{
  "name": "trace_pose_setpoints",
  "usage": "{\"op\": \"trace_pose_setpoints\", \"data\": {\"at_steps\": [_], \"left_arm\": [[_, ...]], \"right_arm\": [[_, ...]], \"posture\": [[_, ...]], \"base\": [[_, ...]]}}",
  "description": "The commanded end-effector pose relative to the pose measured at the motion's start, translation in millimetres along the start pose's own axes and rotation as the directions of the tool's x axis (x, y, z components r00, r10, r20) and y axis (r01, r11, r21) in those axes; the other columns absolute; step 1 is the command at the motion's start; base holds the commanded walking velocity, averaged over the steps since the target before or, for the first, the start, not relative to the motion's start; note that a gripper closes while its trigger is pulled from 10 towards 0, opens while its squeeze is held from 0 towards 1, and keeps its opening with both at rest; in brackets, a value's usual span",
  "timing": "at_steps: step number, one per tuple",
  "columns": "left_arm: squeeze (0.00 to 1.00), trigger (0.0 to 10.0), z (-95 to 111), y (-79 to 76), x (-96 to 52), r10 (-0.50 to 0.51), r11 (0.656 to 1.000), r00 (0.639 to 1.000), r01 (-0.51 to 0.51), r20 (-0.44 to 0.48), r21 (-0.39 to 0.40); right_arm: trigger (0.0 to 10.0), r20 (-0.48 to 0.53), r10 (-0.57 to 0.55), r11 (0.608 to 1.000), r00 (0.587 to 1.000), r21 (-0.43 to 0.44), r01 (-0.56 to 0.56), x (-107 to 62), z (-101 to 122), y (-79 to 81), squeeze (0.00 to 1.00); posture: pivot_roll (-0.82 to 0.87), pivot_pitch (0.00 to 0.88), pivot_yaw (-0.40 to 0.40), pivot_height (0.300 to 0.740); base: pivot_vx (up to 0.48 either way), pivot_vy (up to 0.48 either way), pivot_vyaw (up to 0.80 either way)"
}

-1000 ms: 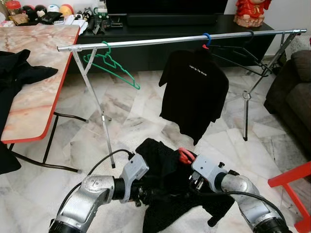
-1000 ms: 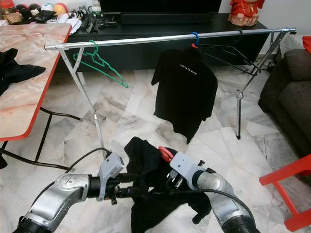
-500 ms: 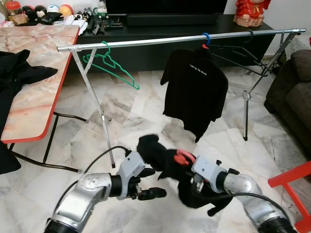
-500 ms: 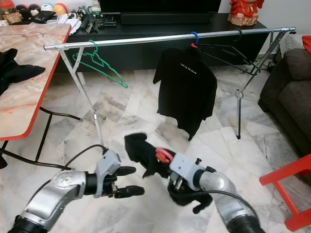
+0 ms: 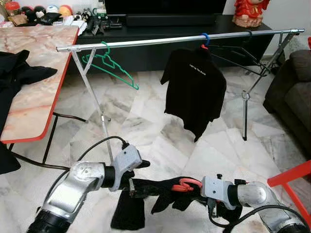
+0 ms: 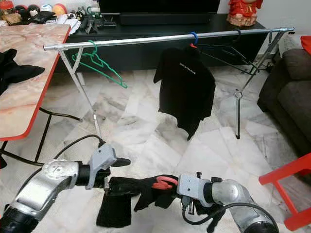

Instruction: Hang hanger

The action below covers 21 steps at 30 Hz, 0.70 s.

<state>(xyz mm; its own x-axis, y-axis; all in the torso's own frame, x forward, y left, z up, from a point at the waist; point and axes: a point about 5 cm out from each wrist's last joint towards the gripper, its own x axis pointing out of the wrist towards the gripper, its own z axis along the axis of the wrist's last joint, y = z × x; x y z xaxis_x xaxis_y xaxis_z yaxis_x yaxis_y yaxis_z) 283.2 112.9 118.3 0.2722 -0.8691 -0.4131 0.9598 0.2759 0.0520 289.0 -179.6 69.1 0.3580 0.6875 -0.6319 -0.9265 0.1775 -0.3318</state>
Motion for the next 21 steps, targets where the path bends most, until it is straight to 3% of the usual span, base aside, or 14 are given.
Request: {"op": "trace_pose_setpoints", "data": {"at_steps": [1, 5, 6, 7, 13, 21], "left_arm": [[1.0, 10.0, -3, -5.8, 9.8, -0.051, 0.999, 0.998, 0.051, -0.028, 0.012], [1.0, 10.0, -3, -8.3, 15.1, -0.069, 0.997, 0.997, 0.07, -0.032, 0.025], [0.75, 10.0, -4, -8.0, 15.7, -0.066, 0.997, 0.997, 0.067, -0.037, 0.033], [0.0, 10.0, -4, -7.8, 16.3, -0.065, 0.997, 0.997, 0.066, -0.042, 0.035], [0.0, 10.0, -2, -4.2, 22.6, -0.04, 0.998, 0.999, 0.041, -0.022, 0.047], [0.0, 10.0, -3, -4.8, 29.4, -0.044, 0.998, 0.999, 0.045, -0.029, 0.049]], "right_arm": [[0.0, 0.038, 0.015, 1.0, 0.999, -0.022, -0.014, 3.1, 7, -0.8, 0.0], [0.0, 0.055, 0.032, 0.999, 0.998, -0.037, -0.03, 4.2, 10, 0.3, 0.0], [0.0, 0.06, 0.036, 0.999, 0.998, -0.041, -0.034, 4.0, 11, 0.5, 0.0], [0.0, 0.064, 0.041, 0.998, 0.997, -0.045, -0.038, 3.7, 12, 0.6, 0.0], [0.0, 0.097, 0.102, 0.994, 0.99, -0.05, -0.097, 4.8, 19, 4.4, 0.0], [0.0, 0.125, 0.097, 0.994, 0.987, -0.07, -0.088, 6.7, 26, -0.8, 0.0]], "posture": [[-0.03, 0.127, -0.037, 0.74], [-0.03, 0.122, -0.037, 0.74], [-0.03, 0.121, -0.038, 0.74], [-0.03, 0.12, -0.039, 0.74], [-0.03, 0.122, -0.043, 0.74], [-0.03, 0.128, -0.045, 0.74]], "base": [[0.0, 0.0, 0.0], [0.0, 0.0, 0.0], [0.0, 0.0, 0.0], [0.0, 0.0, 0.0], [0.0, 0.0, 0.0], [0.0, 0.0, 0.0]]}}
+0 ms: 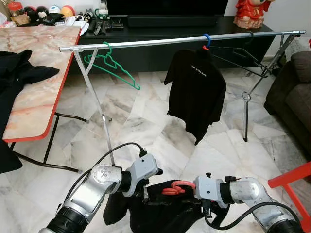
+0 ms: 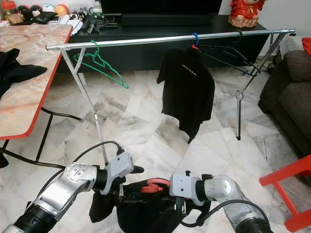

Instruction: Hang hanger

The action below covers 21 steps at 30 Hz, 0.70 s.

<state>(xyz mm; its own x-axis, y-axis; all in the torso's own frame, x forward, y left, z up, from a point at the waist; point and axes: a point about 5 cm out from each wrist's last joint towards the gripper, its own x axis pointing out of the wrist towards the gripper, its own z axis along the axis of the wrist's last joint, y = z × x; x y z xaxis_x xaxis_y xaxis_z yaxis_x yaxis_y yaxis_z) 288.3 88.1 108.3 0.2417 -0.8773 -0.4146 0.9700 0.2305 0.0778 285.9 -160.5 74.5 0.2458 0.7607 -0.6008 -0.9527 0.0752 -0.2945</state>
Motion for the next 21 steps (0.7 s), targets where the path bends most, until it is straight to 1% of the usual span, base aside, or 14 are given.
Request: {"op": "trace_pose_setpoints", "data": {"at_steps": [1, 6, 8, 9, 10, 11, 12, 13, 18, 21], "left_arm": [[0.0, 10.0, -5, -3.9, 3.7, -0.026, 1.0, 0.999, 0.026, -0.03, 0.004], [0.0, 10.0, -5, -6.4, 6.4, -0.047, 0.999, 0.998, 0.047, -0.035, 0.005], [0.0, 10.0, -11, -6.1, 9.0, -0.036, 0.999, 0.996, 0.039, -0.082, 0.028], [0.0, 10.0, -11, -6.1, 9.0, -0.036, 0.999, 0.996, 0.039, -0.082, 0.028], [0.0, 9.0, -11, -5.2, 9.2, -0.028, 0.999, 0.997, 0.03, -0.078, 0.022], [0.0, 4.9, -11, -3.6, 9.6, -0.016, 1.0, 0.998, 0.016, -0.068, 0.006], [0.0, 4.9, -11, -3.6, 9.6, -0.016, 1.0, 0.998, 0.016, -0.068, 0.006], [0.0, 0.0, -10, -2.1, 9.8, -0.006, 1.0, 0.998, 0.006, -0.057, -0.004], [0.0, 0.0, -10, -1.2, 9.8, 0.001, 1.0, 0.998, -0.001, -0.056, -0.008], [0.0, 0.0, -14, -1.1, 10.4, 0.004, 1.0, 0.997, -0.004, -0.081, 0.001]], "right_arm": [[0.0, 0.043, -0.011, 0.999, 0.999, -0.031, 0.013, -1.9, 11, -6.5, 0.0], [0.0, 0.052, -0.016, 0.999, 0.998, -0.038, 0.018, -3.8, 15, -9.8, 0.0], [0.0, 0.054, -0.021, 0.999, 0.998, -0.038, 0.024, -5.5, 15, -12.1, 0.0], [0.0, 0.054, -0.021, 0.999, 0.998, -0.038, 0.024, -5.5, 15, -12.1, 0.0], [0.0, 0.054, -0.022, 0.999, 0.998, -0.038, 0.024, -5.5, 15, -12.3, 0.0], [0.0, 0.056, -0.021, 0.999, 0.998, -0.039, 0.024, -5.4, 16, -12.7, 0.0], [0.0, 0.056, -0.021, 0.999, 0.998, -0.039, 0.024, -5.4, 16, -12.7, 0.0], [0.0, 0.059, -0.022, 0.999, 0.998, -0.038, 0.025, -5.5, 16, -13.3, 0.0], [0.0, 0.056, -0.039, 0.999, 0.998, -0.033, 0.041, -6.6, 16, -16.3, 0.0], [0.0, 0.056, -0.048, 0.998, 0.997, -0.032, 0.05, -7.3, 17, -18.4, 0.0]], "posture": [[-0.03, 0.132, -0.048, 0.74], [-0.03, 0.135, -0.049, 0.74], [-0.03, 0.137, -0.051, 0.74], [-0.03, 0.137, -0.051, 0.74], [-0.04, 0.137, -0.05, 0.74], [-0.04, 0.14, -0.051, 0.74], [-0.04, 0.14, -0.051, 0.74], [-0.03, 0.141, -0.05, 0.74], [-0.04, 0.143, -0.048, 0.74], [-0.04, 0.143, -0.048, 0.74]], "base": [[0.0, 0.0, 0.0], [0.0, 0.0, 0.0], [0.0, 0.0, 0.0], [0.0, 0.0, 0.0], [0.0, 0.0, 0.0], [0.0, 0.0, 0.0], [0.0, 0.0, 0.0], [0.0, 0.0, 0.0], [0.0, 0.0, 0.0], [0.0, 0.0, 0.0]]}}
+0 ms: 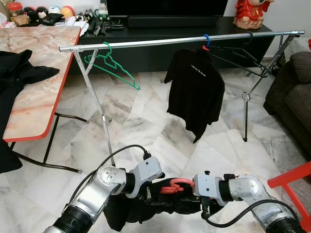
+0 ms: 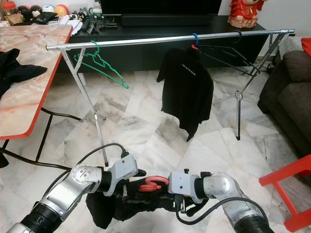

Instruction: Hang hanger

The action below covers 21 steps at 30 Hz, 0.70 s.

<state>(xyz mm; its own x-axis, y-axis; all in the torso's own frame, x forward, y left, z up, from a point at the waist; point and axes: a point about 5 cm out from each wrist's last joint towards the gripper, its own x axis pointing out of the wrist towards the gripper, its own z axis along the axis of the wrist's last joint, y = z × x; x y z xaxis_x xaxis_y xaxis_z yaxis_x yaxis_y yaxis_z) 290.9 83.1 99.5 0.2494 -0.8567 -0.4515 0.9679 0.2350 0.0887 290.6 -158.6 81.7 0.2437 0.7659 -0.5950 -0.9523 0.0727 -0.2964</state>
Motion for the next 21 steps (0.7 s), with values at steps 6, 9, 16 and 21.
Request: {"op": "trace_pose_setpoints", "data": {"at_steps": [6, 9, 16, 21], "left_arm": [[0.0, 0.0, -9.4, -0.4, 2.4, 0.01, 1.0, 0.998, -0.01, -0.057, 0.009], [0.0, 0.0, -8.5, 0.3, 2.7, 0.015, 1.0, 0.998, -0.014, -0.057, 0.012], [0.0, 0.0, -7.7, 0.2, 3.9, 0.011, 1.0, 0.999, -0.011, -0.052, 0.012], [0.0, 0.0, -8.3, 0.8, 3.7, 0.014, 1.0, 0.998, -0.013, -0.066, 0.025]], "right_arm": [[0.0, 0.06, -0.057, 0.998, 0.997, -0.028, 0.059, -6.6, 14.4, -14.8, 0.0], [0.0, 0.063, -0.062, 0.998, 0.996, -0.026, 0.064, -6.7, 15.0, -15.7, 0.0], [0.0, 0.069, -0.073, 0.997, 0.995, -0.023, 0.075, -6.8, 17.0, -18.3, 0.0], [0.0, 0.064, -0.086, 0.996, 0.994, -0.021, 0.087, -7.1, 16.6, -19.8, 0.0]], "posture": [[-0.04, 0.146, -0.047, 0.74], [-0.03, 0.146, -0.047, 0.74], [-0.03, 0.147, -0.044, 0.74], [-0.03, 0.147, -0.044, 0.74]], "base": [[0.0, 0.0, 0.0], [0.0, 0.0, 0.0], [0.0, 0.0, 0.0], [0.0, 0.0, 0.0]]}}
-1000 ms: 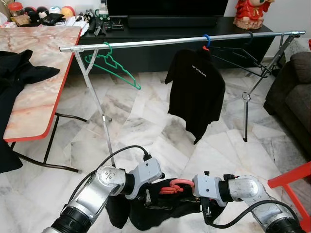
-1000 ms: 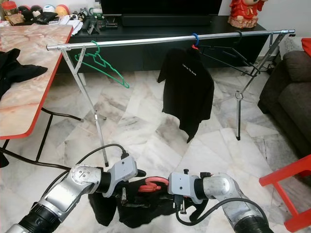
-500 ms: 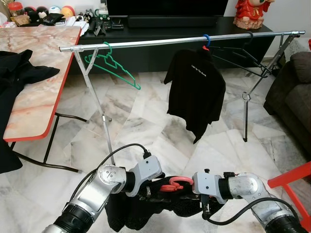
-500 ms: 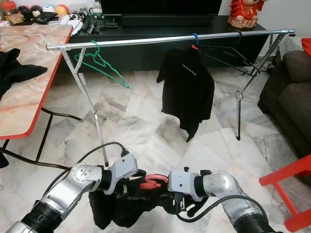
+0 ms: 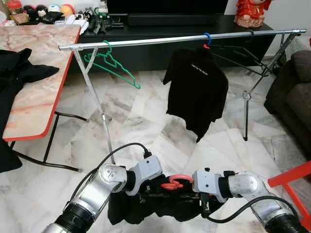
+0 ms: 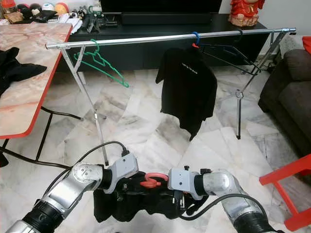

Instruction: Hang hanger

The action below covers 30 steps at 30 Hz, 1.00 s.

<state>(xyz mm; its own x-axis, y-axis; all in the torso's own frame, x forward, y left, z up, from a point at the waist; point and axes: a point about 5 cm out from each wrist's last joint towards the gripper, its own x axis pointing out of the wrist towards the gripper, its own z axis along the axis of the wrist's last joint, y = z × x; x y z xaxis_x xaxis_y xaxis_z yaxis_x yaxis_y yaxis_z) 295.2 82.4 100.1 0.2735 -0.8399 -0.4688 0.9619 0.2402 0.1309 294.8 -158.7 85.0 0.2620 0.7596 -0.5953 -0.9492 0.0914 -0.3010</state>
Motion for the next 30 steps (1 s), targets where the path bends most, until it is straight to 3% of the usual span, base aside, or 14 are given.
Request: {"op": "trace_pose_setpoints", "data": {"at_steps": [1, 30], "left_arm": [[0.0, 0.0, -9.5, -3.4, 2.2, -0.012, 1.0, 0.999, 0.012, -0.05, -0.005], [0.0, 0.0, -1.0, -1.2, 1.6, 0.001, 1.0, 1.0, -0.001, 0.022, -0.017]], "right_arm": [[0.0, 0.069, -0.07, 0.997, 0.995, -0.028, 0.072, -6.0, 14.8, -15.3, 0.0], [0.0, 0.054, -0.097, 0.995, 0.994, -0.011, 0.098, -3.6, 15.5, -23.5, 0.0]], "posture": [[-0.03, 0.146, -0.043, 0.74], [-0.03, 0.138, -0.039, 0.74]], "base": [[0.0, 0.0, 0.0], [0.0, 0.0, 0.0]]}}
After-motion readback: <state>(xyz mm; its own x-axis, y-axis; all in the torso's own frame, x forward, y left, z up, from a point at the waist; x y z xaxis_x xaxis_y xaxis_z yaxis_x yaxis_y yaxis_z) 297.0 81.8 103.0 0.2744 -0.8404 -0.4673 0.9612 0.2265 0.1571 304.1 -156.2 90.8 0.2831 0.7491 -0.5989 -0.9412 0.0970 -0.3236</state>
